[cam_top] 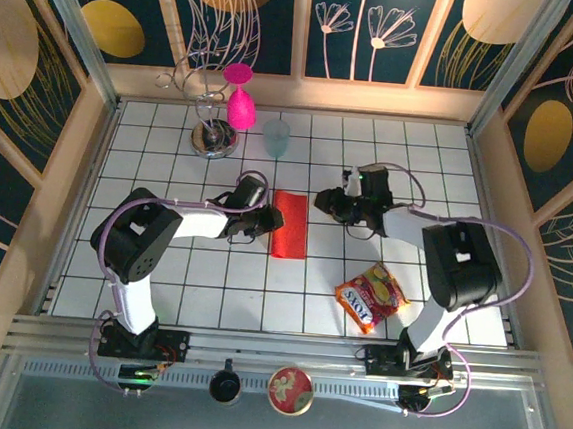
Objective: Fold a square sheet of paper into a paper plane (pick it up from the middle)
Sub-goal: First fold in half a square sheet of paper at the center of the table, then hold the square sheet of paper at the center of the table.
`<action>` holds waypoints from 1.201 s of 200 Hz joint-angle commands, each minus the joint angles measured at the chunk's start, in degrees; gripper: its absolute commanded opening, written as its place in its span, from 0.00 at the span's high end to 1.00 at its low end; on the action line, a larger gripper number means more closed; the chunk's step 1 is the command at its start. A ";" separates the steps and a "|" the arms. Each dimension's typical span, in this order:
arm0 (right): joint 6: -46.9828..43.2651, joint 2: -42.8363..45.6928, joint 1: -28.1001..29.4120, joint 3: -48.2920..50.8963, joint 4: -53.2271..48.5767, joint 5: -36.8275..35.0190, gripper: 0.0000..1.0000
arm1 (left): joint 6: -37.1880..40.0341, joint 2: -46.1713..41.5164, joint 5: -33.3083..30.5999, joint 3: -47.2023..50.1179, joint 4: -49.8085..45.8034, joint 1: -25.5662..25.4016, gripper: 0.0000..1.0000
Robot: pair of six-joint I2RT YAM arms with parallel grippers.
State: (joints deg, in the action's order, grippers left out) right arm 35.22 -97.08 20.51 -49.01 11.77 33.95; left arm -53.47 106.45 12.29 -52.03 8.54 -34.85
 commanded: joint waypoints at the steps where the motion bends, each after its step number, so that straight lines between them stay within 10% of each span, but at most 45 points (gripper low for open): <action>1: -1.78 3.21 -0.30 2.43 -1.37 -4.87 0.67 | 0.50 5.96 -4.58 1.84 -4.70 -0.34 0.75; 240: -2.04 -6.49 4.42 -0.68 4.52 6.43 0.76 | 2.00 13.02 -3.50 0.01 -4.27 -0.46 0.76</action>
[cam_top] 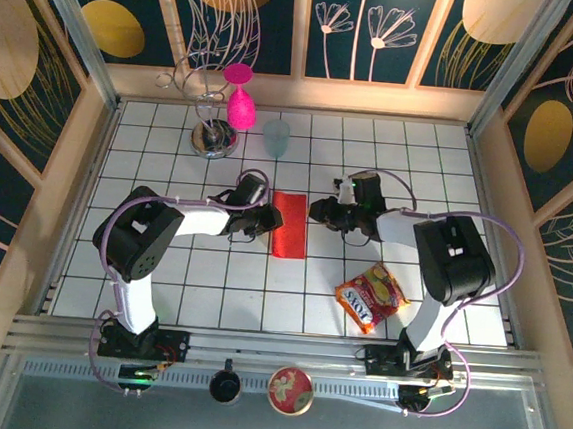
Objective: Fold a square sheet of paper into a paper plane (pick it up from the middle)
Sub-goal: Hold the square sheet of paper at the center of the table.
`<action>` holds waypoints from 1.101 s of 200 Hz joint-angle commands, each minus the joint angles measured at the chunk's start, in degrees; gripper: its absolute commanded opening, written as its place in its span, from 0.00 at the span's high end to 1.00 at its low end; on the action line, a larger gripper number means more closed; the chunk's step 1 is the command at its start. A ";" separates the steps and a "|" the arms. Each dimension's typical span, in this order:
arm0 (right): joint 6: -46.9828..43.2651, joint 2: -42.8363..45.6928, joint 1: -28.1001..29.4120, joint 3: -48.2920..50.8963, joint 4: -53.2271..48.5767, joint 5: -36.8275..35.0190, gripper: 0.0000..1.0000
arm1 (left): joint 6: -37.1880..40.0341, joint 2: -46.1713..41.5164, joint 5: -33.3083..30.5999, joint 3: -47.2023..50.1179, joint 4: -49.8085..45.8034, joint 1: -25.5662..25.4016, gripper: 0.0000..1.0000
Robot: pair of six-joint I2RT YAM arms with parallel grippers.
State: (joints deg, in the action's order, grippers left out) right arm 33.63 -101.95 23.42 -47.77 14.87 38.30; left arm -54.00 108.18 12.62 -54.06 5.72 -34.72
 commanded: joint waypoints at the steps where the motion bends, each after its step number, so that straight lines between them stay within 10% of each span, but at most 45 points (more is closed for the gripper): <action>1: -0.43 -1.60 1.57 -1.95 1.40 2.06 0.76 | 2.60 11.32 -3.79 2.04 -1.47 -0.60 0.76; 220: 0.08 -10.43 4.13 -7.21 -7.84 -2.16 0.87 | 3.37 12.20 -3.04 2.69 -0.53 -0.61 0.77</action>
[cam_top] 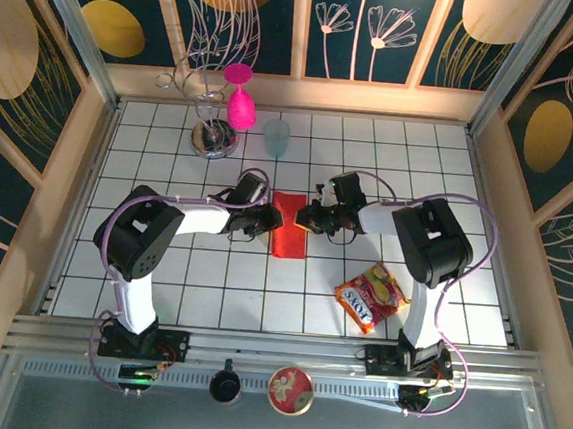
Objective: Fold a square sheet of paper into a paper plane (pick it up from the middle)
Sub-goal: Hold the square sheet of paper at the center of the table.
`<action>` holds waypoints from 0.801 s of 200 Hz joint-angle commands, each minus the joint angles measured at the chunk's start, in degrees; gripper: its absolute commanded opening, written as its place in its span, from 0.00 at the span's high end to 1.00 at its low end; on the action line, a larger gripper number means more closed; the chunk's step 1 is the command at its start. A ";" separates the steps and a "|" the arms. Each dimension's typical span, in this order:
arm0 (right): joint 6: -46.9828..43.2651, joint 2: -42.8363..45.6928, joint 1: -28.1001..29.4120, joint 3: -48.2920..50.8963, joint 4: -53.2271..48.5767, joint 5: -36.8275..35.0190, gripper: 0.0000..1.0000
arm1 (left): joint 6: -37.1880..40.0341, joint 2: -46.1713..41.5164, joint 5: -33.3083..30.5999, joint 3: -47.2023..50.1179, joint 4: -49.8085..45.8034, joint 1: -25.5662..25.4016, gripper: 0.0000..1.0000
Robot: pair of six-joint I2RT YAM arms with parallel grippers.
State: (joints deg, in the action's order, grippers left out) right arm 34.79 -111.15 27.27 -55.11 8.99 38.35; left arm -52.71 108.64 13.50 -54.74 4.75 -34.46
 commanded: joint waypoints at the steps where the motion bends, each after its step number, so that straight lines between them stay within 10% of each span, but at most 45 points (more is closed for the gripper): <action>1: -1.06 -1.25 0.26 0.20 -1.96 -2.21 0.87 | 2.08 11.71 -3.91 3.39 0.43 -0.88 0.77; 160: -4.28 -8.31 -0.87 0.88 -12.72 -11.56 0.92 | 3.81 -9.14 -7.15 -7.67 -7.03 -0.81 0.67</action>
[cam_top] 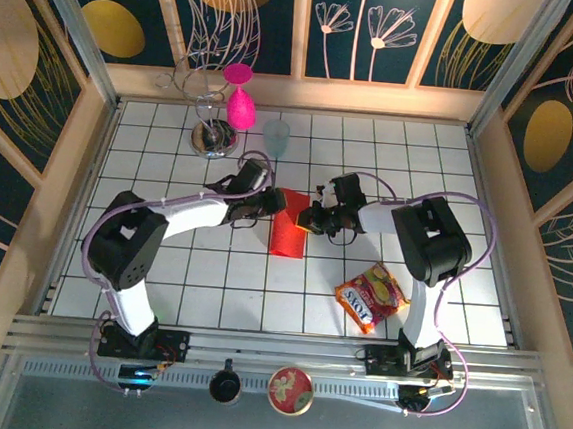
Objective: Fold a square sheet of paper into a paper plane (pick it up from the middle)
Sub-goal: Hold the square sheet of paper at the center of the table, then first fold the square sheet of paper in half at the center of the table.
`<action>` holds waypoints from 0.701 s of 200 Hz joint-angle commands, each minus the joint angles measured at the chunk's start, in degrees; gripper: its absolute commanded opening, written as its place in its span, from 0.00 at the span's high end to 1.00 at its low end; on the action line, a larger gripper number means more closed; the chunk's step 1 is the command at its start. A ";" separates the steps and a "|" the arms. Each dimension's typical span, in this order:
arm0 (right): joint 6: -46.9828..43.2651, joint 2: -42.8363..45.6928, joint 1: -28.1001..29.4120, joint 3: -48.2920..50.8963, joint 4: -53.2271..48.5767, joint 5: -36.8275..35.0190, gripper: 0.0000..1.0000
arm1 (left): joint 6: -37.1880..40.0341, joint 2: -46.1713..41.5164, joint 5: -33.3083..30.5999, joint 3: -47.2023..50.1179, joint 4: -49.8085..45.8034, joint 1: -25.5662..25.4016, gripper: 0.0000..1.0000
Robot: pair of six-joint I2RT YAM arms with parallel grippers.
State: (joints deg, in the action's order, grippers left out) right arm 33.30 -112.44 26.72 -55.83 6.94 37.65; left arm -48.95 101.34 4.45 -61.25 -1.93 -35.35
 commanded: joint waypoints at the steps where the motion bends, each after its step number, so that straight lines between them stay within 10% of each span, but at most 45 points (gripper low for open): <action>1: -2.80 -7.06 -0.34 1.60 -10.73 -10.90 0.92 | 0.02 -1.89 2.06 -1.15 -0.26 0.05 0.67; 140: -4.82 -11.04 1.15 -4.14 -18.44 -16.72 0.96 | 0.56 10.63 14.49 -7.38 0.52 -1.13 0.97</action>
State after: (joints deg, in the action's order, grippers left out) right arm 31.33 -115.55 27.16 -62.63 -3.49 37.17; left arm -49.50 109.84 17.50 -65.58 1.06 -36.18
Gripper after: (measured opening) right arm 0.050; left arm 0.047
